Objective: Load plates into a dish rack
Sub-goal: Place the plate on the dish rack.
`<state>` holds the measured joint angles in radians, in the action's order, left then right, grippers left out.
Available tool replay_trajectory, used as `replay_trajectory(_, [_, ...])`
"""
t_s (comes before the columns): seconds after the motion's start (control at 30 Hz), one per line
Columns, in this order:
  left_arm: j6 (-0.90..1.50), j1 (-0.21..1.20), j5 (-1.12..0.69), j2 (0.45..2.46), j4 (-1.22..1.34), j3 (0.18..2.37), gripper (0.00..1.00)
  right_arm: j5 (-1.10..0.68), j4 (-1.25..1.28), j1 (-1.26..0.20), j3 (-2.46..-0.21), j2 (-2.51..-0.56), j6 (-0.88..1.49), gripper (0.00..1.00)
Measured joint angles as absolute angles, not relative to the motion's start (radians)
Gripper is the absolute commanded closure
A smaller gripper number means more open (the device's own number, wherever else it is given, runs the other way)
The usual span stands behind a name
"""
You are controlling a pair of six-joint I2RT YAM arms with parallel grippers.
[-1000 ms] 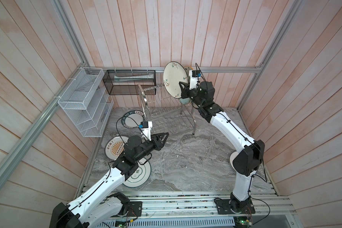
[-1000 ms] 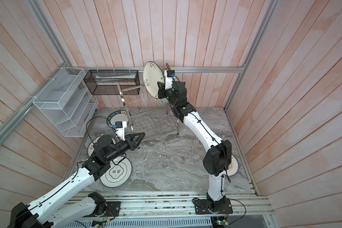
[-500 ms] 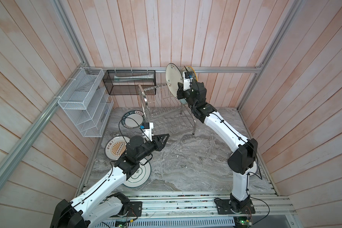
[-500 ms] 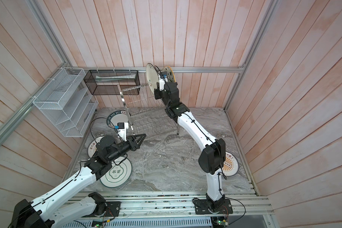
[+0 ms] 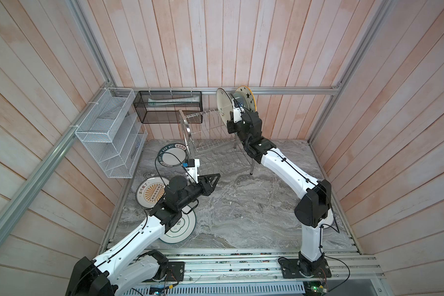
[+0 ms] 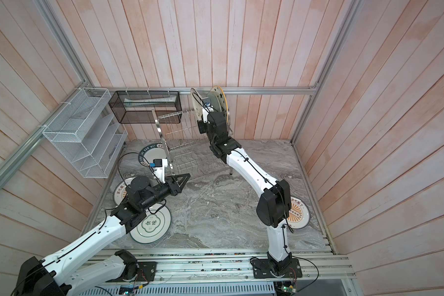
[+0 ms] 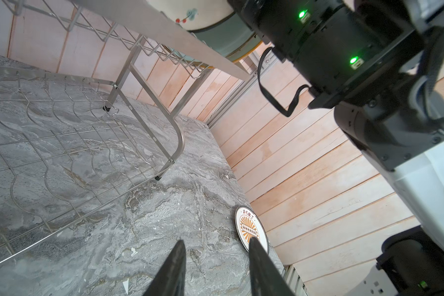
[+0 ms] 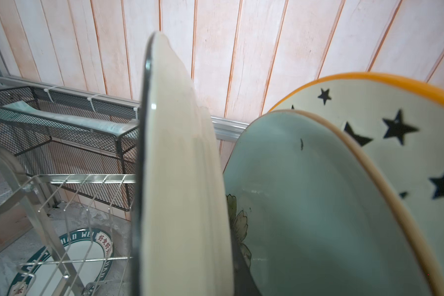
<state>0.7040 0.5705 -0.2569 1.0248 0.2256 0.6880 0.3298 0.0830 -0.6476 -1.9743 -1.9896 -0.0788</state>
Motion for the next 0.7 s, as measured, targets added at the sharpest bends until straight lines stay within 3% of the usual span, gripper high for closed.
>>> replay_trajectory(0.7, [0.711, 0.570, -0.257, 1.027, 0.233, 0.688, 0.58, 0.372, 0.113, -0.656, -1.916, -1.933, -0.110, 1.00])
